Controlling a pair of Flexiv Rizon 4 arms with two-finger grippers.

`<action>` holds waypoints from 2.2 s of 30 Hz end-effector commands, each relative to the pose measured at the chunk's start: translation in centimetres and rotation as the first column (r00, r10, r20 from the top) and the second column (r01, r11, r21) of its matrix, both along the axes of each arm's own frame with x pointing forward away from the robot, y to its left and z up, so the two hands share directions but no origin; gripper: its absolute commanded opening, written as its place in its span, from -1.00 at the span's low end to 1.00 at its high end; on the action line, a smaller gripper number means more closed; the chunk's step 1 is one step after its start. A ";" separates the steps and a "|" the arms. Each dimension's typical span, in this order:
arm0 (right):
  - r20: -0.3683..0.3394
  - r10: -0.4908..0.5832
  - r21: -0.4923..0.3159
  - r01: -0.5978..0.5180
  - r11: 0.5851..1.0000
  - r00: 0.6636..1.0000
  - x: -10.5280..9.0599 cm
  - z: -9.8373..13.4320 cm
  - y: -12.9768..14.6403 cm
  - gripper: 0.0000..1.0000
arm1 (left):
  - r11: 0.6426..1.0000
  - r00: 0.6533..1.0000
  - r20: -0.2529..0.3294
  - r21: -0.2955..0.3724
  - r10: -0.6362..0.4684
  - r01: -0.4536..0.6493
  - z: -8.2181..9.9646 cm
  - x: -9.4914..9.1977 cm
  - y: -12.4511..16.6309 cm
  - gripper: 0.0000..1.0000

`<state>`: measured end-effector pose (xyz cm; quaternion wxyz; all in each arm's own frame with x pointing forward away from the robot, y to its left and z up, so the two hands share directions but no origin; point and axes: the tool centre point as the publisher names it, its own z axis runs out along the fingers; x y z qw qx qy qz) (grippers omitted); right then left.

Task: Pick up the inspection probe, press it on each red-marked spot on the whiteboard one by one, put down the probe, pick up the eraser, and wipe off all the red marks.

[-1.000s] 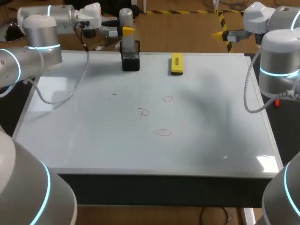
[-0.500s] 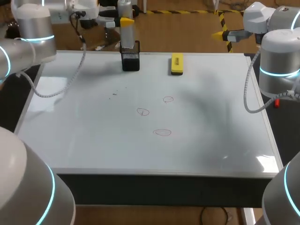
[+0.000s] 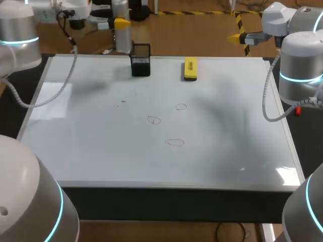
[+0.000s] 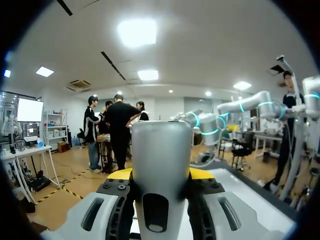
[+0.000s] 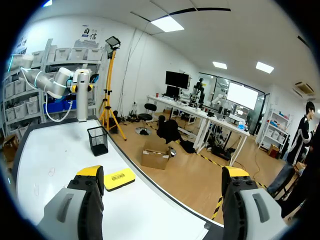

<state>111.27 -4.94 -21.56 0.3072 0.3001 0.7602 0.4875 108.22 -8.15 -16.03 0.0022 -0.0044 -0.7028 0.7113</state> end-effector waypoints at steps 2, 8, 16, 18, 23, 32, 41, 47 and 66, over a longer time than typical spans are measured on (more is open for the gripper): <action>-0.001 0.001 0.000 -0.001 1.000 1.000 0.0 0.0 0.0 1.00 | 0.976 0.976 0.002 0.001 0.219 -0.219 -0.6 -2.7 2.6 -1.00; -0.001 0.001 0.000 -0.001 1.000 1.000 0.0 0.0 0.0 1.00 | 0.966 0.966 0.002 0.013 0.257 -0.257 -1.9 -4.3 5.1 -1.00; -0.001 0.001 0.000 -0.001 1.000 1.000 0.0 0.0 0.0 1.00 | 0.959 0.959 -0.005 0.018 0.283 -0.283 -3.9 -5.4 7.4 -1.00; -0.001 0.001 0.000 -0.001 1.000 1.000 0.0 0.0 0.0 1.00 | 0.958 0.958 -0.011 0.016 0.286 -0.285 -4.4 -5.8 7.9 -1.00; -0.001 0.001 0.000 -0.001 1.000 1.000 0.0 0.0 0.0 1.00 | 0.955 0.954 -0.043 0.043 0.296 -0.294 -6.0 -6.1 8.7 -1.00; -0.001 0.001 0.000 -0.001 1.000 1.000 0.0 0.0 0.0 1.00 | 0.954 0.952 -0.072 0.051 0.298 -0.295 -7.8 -5.4 9.5 -1.00; -0.001 0.001 0.000 -0.001 1.000 1.000 0.0 0.0 0.0 1.00 | 0.948 0.943 -0.100 0.046 0.317 -0.314 -7.9 -5.1 9.8 -1.00; -0.001 0.001 0.000 -0.001 1.000 1.000 0.0 0.0 0.0 1.00 | 0.948 0.943 -0.100 0.046 0.317 -0.314 -7.9 -5.1 9.8 -1.00; -0.240 0.731 -0.334 -0.762 0.556 0.639 5.9 -0.4 8.0 1.00 | 0.948 0.943 -0.100 0.046 0.317 -0.314 -7.9 -5.1 9.8 -1.00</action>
